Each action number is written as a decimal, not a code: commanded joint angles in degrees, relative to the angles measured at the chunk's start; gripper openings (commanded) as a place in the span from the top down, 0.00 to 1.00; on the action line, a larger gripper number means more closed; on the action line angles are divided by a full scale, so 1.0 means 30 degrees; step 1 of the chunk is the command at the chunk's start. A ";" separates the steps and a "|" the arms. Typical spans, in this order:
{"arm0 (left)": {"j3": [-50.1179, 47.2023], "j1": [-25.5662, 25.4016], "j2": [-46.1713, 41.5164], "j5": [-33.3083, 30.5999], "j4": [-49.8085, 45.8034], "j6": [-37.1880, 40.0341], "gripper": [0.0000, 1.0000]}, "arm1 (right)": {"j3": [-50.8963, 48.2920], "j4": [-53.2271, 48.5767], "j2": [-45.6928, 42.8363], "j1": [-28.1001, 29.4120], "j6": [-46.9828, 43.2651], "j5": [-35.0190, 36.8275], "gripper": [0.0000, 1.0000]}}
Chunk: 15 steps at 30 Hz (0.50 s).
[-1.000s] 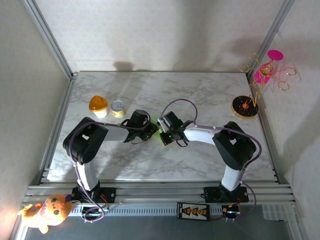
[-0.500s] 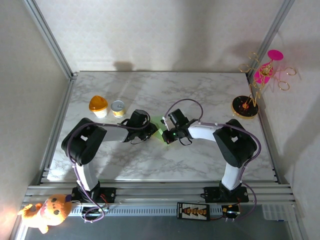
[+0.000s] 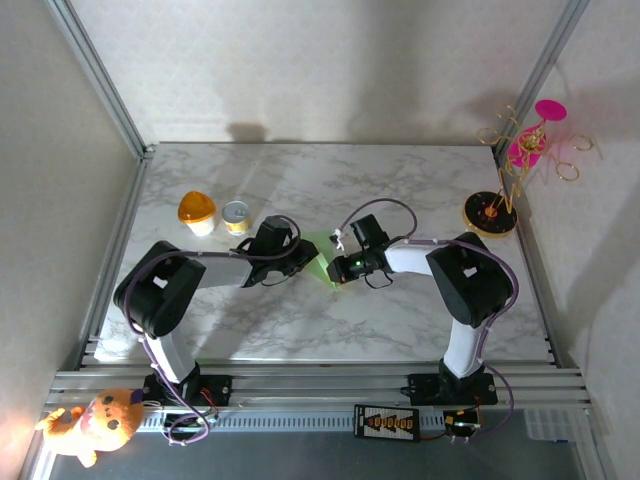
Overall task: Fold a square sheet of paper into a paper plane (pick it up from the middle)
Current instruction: Fourth fold the wing at the center of the table.
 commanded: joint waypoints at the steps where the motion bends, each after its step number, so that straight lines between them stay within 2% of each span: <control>1: -0.0201 -0.0191 0.0531 0.1197 0.2411 0.0335 0.83 | -0.0679 -0.0835 0.1026 -0.0379 0.0189 0.0149 0.91; 8: -0.0127 -0.0191 0.1398 0.1471 0.3126 0.0270 0.89 | -0.0839 -0.0732 0.1114 -0.0724 0.0200 -0.0276 0.89; 15: 0.0086 -0.0191 0.1797 0.1341 0.3021 0.0472 0.90 | -0.0870 -0.0674 0.1026 -0.0802 -0.0029 -0.0301 0.84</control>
